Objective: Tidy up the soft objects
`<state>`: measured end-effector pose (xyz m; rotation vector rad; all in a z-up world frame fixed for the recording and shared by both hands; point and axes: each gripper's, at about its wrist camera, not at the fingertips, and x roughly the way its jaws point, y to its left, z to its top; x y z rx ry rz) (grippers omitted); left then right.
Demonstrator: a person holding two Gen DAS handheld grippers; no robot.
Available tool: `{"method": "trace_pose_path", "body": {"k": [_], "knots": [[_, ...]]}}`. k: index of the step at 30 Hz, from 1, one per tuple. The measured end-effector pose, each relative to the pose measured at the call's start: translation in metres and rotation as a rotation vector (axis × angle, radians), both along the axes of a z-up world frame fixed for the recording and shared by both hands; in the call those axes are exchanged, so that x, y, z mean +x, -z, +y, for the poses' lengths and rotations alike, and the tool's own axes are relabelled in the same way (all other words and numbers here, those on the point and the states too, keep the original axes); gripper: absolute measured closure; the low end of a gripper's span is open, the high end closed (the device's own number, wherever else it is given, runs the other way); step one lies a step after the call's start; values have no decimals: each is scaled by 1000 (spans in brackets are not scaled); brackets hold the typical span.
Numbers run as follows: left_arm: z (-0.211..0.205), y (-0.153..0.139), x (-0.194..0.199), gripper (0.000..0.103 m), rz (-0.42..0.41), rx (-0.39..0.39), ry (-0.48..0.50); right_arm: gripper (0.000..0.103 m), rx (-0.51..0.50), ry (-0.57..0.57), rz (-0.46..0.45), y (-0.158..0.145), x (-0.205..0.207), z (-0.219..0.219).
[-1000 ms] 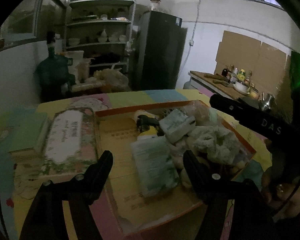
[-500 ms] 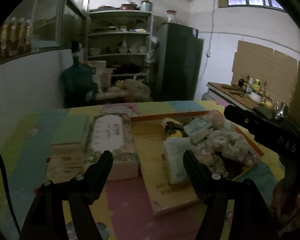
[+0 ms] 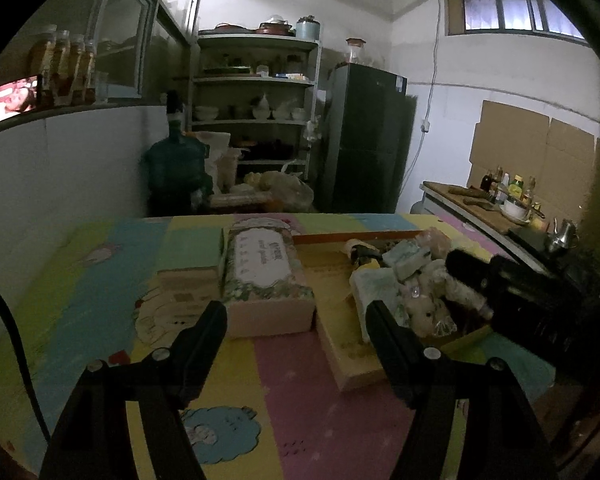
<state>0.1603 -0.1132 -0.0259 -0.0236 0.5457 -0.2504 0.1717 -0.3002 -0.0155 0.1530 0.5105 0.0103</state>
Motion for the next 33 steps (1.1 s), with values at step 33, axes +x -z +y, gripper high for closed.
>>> {"method": "trace_pose_path", "body": {"k": [33], "knots": [[72, -7, -118, 33, -107, 27, -178, 29, -77, 19, -62, 6, -114, 95]]}}
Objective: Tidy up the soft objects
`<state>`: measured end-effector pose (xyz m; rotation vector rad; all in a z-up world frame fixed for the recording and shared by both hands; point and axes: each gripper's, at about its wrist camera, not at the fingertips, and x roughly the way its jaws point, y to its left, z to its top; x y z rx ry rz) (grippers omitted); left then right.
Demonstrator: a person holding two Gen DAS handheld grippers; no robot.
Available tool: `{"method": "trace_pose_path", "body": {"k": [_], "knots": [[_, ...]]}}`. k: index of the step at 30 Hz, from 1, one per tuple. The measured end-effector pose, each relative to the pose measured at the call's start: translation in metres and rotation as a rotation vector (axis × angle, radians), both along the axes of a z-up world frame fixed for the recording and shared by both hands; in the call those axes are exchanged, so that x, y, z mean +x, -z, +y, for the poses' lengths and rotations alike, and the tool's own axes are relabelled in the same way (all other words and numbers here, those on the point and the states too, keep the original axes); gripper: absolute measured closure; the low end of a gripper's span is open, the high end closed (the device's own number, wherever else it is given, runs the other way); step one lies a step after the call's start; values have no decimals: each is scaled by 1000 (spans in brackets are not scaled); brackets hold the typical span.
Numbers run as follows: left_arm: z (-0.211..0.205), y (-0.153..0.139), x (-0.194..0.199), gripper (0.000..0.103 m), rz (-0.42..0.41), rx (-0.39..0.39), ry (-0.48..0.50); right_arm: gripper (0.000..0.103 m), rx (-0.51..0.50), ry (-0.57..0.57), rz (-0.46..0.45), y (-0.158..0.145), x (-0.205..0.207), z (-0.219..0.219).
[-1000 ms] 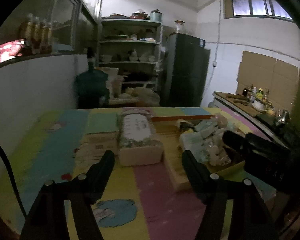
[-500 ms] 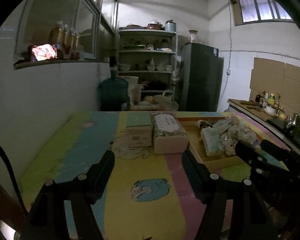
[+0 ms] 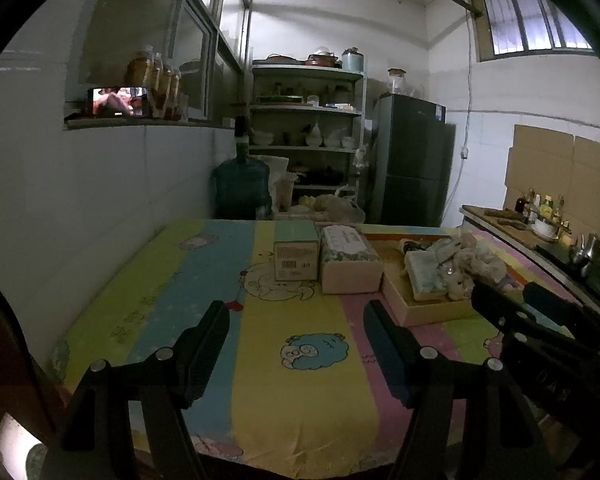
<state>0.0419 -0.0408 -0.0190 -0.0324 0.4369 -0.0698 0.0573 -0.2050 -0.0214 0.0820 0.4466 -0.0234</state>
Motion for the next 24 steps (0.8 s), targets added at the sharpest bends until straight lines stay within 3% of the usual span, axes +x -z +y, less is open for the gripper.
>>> {"method": "trace_pose_path", "body": {"k": [24], "knots": [[14, 4, -1, 33, 4, -8, -50, 29, -5, -21, -14, -5, -8, 14]]}}
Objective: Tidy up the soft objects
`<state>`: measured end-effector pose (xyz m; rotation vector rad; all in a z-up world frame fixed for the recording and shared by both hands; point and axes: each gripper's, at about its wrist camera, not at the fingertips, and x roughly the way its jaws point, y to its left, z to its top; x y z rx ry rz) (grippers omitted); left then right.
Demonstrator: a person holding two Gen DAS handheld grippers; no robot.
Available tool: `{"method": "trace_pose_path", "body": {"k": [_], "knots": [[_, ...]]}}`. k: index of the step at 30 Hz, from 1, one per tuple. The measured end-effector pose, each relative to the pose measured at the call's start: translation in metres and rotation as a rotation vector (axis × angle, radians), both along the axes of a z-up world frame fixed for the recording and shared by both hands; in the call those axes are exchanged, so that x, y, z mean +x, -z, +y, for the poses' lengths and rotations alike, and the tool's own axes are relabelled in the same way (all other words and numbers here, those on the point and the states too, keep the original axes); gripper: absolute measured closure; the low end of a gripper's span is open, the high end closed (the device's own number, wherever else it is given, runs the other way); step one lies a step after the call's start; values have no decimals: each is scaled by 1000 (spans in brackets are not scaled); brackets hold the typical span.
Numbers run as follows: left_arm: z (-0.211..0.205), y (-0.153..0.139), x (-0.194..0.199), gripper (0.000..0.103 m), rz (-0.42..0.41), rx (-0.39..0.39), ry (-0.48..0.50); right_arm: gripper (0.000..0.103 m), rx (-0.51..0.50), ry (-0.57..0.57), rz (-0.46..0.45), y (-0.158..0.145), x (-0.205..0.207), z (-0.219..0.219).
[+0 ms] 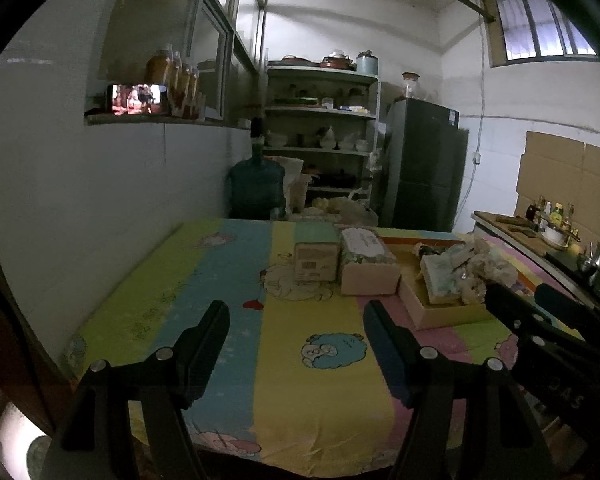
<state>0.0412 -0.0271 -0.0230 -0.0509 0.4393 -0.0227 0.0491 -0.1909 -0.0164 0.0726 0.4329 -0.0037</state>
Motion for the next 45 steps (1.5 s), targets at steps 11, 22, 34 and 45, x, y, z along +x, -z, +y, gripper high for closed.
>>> {"method": "trace_pose_path", "body": {"k": [11, 22, 34, 45], "knots": [[-5, 4, 1, 33, 6, 15, 3, 29, 23, -1, 3, 3, 2, -3], [-6, 4, -2, 33, 3, 18, 5, 29, 25, 2, -10, 3, 0, -4], [-6, 4, -5, 33, 5, 14, 1, 29, 26, 2, -10, 2, -2, -4], [-6, 7, -3, 33, 9, 13, -2, 29, 24, 2, -8, 2, -4, -4]]}}
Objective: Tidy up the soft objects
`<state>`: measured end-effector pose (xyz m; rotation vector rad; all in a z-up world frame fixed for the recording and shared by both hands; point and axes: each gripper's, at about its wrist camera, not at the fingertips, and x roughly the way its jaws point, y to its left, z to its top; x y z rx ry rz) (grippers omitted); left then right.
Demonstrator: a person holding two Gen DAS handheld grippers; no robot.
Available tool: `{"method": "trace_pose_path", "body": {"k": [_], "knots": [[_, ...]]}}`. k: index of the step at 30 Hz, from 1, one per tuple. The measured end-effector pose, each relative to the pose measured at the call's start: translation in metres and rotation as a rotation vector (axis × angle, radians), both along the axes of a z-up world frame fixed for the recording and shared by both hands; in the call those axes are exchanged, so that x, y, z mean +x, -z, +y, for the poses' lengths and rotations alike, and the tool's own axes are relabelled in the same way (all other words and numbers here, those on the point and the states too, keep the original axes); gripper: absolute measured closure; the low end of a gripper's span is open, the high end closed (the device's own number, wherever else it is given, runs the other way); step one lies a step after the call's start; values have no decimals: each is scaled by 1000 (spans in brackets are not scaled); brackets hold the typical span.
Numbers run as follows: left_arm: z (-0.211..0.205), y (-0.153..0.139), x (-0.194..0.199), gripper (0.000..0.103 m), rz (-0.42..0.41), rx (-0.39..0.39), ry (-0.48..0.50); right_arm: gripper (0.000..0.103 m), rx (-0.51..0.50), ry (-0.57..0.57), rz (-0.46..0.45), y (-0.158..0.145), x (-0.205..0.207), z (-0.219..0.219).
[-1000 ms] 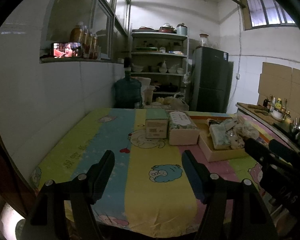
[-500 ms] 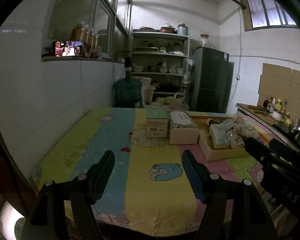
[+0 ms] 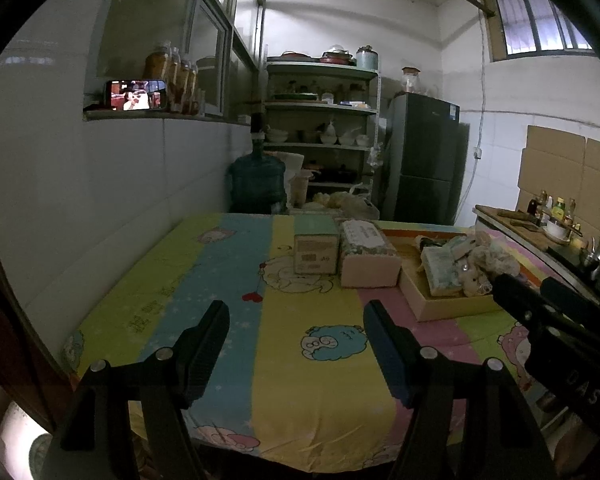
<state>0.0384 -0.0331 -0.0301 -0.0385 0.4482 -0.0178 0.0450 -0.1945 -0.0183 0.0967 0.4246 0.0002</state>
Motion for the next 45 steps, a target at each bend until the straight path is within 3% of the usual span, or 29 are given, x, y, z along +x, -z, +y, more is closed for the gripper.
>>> {"method": "trace_pose_path", "body": {"k": [45], "knots": [[-1, 4, 1, 33, 7, 4, -2, 29, -5, 5, 3, 0, -2, 4]]}}
